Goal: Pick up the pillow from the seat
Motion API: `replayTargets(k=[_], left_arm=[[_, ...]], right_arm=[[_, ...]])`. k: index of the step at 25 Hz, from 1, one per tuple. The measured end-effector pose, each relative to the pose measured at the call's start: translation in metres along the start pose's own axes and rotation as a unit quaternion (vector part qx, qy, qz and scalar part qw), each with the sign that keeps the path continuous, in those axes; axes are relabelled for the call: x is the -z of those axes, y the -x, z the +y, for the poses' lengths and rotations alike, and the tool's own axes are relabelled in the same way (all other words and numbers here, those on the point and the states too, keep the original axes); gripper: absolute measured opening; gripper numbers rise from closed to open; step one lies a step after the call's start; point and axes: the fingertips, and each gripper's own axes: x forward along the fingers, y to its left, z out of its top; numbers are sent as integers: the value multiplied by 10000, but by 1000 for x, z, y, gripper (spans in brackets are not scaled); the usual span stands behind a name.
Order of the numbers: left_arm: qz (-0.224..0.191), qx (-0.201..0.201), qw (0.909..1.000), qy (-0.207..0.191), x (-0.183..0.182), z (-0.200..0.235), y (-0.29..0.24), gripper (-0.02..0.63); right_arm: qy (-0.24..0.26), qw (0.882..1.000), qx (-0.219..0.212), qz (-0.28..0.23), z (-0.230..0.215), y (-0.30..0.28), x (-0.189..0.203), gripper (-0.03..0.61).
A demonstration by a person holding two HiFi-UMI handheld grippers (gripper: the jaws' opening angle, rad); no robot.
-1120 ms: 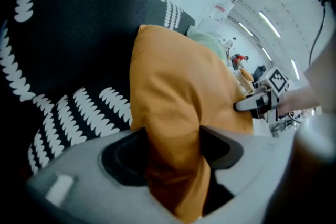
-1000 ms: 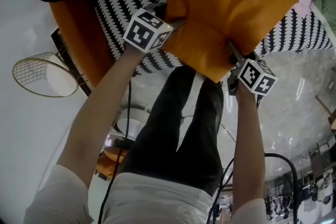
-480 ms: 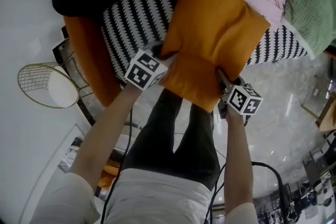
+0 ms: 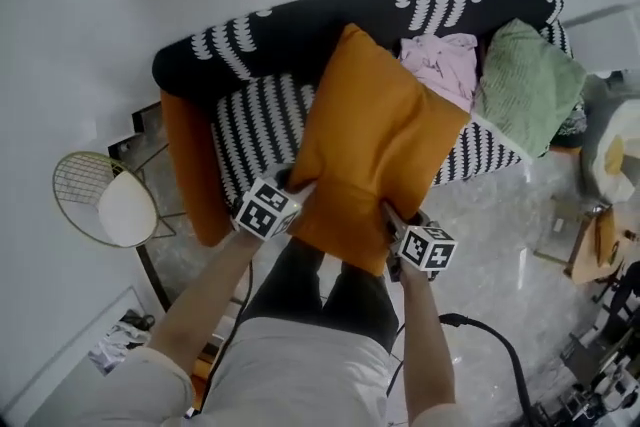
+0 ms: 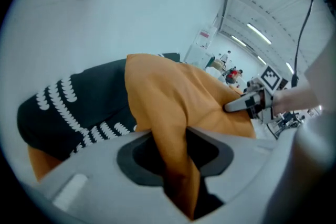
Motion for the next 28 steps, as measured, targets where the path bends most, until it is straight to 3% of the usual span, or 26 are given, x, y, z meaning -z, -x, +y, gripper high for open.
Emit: replayTargets(k=[14, 22, 28], left_arm=[[-1173, -507, 9908, -456, -95, -74, 178, 140], [-2005, -885, 9719, -859, -142, -136, 255, 144], [-2527, -1190, 9555, -950, -145, -200, 285, 146]], right_arm=[[1006, 9910, -31, -885, 134, 149, -78, 174], [1729, 9718, -150, -1599, 185, 244, -109, 174], [2265, 9547, -281, -1909, 194, 312, -102, 175]])
